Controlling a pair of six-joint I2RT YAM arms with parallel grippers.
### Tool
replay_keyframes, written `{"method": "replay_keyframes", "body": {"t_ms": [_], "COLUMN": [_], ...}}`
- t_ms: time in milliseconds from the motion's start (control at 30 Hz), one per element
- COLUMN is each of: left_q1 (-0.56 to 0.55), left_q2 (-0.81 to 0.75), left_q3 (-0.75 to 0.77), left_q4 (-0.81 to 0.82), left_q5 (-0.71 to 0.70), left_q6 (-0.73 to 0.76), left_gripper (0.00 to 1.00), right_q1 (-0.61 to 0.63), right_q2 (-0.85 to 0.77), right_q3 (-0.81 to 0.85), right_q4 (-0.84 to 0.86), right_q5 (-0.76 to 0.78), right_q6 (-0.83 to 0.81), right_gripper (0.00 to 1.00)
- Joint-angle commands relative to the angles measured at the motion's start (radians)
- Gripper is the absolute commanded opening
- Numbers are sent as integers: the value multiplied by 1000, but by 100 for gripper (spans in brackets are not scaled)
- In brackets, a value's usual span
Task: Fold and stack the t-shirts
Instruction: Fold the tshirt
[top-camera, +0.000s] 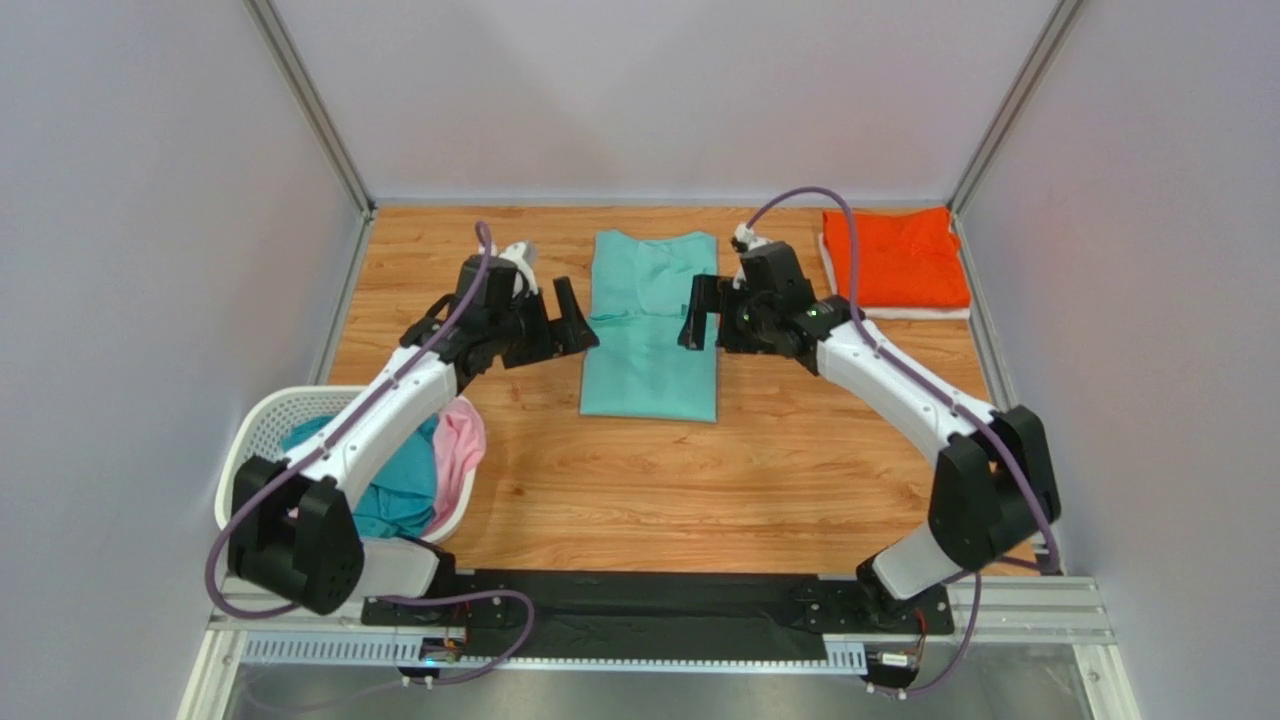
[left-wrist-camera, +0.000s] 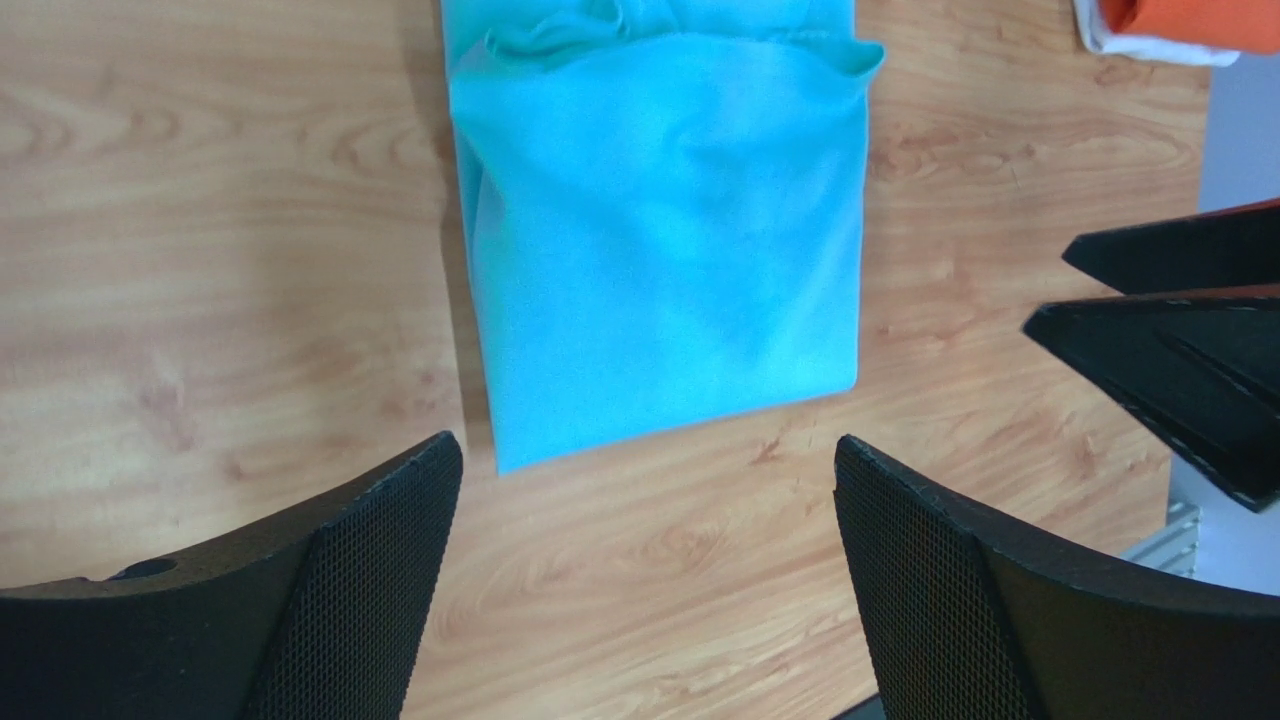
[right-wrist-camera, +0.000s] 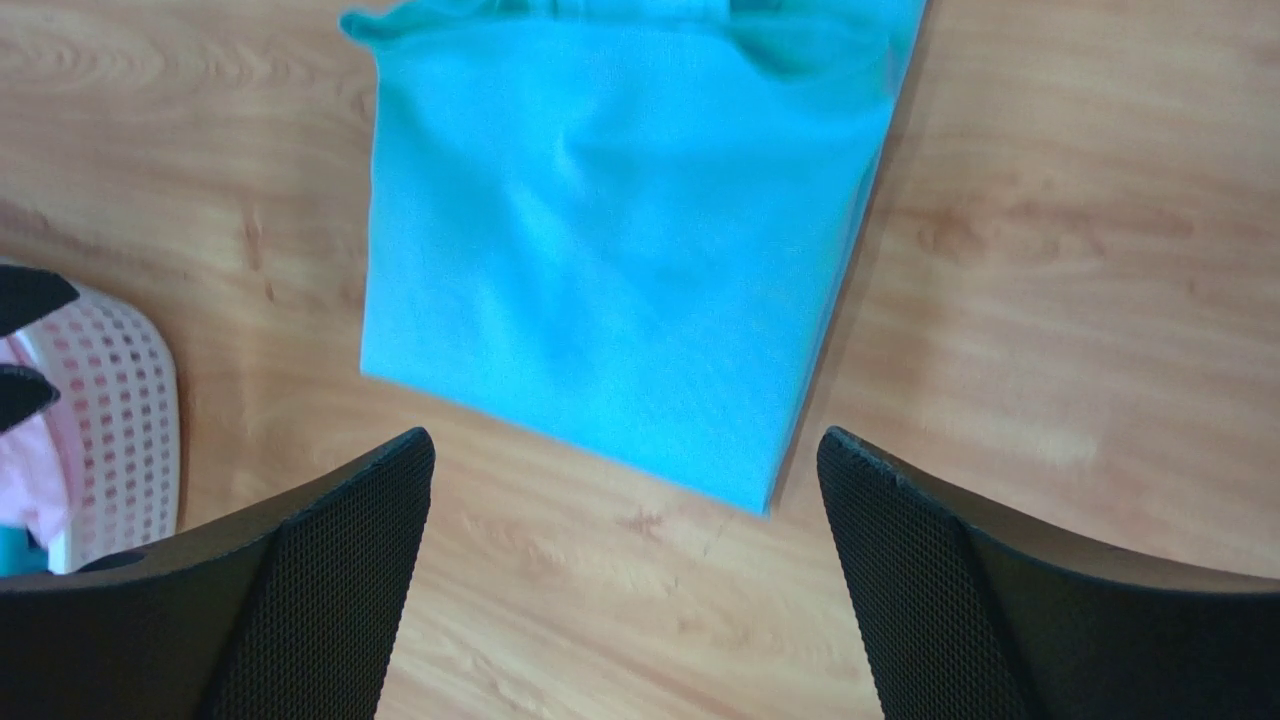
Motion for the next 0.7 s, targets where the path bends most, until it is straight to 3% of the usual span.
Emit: {"method": "replay_keyframes", "body": {"t_ms": [0,200,300,533,667], "left_q1": [-3,-10,-10,-10,-10], "left_q2": [-128,-373,-397,-212,-55], "left_q3": [-128,-377,-431,-458,-409], "left_q4": [1,18,49,199,241], "left_q5": [13,35,33,119,148], "left_q6": [-43,-75,-83,-106,-103], "left_gripper": [100,100,100,100,93], "right_q1": [27,47,51,59,62], "right_q2": [-145,-400,-449,-316,-199], "right_q3": [-166,-454,-536,-538,-483], "right_q4": [19,87,176,239,263], "right_q5": [9,-22,-52,-57,-39], "right_q6": [62,139,163,156,133], "right_gripper": [100,100,100,99,90]}}
